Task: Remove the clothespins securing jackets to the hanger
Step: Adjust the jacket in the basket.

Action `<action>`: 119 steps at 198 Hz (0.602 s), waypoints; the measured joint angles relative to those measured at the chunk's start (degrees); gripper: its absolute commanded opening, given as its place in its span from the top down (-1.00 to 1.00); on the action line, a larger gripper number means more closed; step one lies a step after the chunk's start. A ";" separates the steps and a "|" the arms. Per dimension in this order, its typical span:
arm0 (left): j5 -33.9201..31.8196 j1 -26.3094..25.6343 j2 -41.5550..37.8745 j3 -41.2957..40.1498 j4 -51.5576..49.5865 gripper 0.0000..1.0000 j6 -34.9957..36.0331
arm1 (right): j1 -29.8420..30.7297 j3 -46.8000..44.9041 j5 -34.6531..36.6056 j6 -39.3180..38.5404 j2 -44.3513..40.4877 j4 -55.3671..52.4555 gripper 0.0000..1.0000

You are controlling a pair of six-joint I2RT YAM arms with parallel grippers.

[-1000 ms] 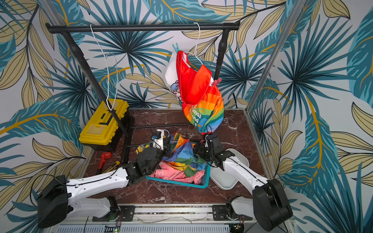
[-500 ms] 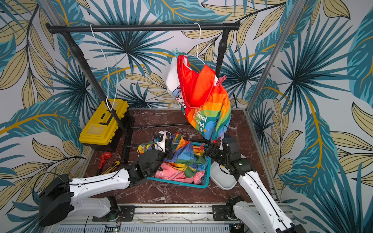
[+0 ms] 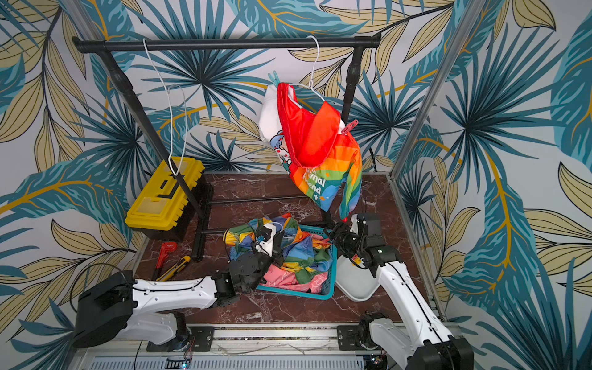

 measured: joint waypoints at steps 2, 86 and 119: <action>-0.04 0.00 0.00 -0.04 0.07 1.00 0.07 | 0.00 -0.04 -0.07 0.04 0.09 0.00 -0.30; -1.33 -0.42 0.57 -0.15 1.95 1.00 3.67 | -0.96 -0.22 -2.80 1.09 2.49 -1.68 -0.20; -2.60 -0.63 1.51 -0.15 3.74 1.00 5.22 | -5.05 -0.24 -3.63 1.05 1.38 -3.96 -0.29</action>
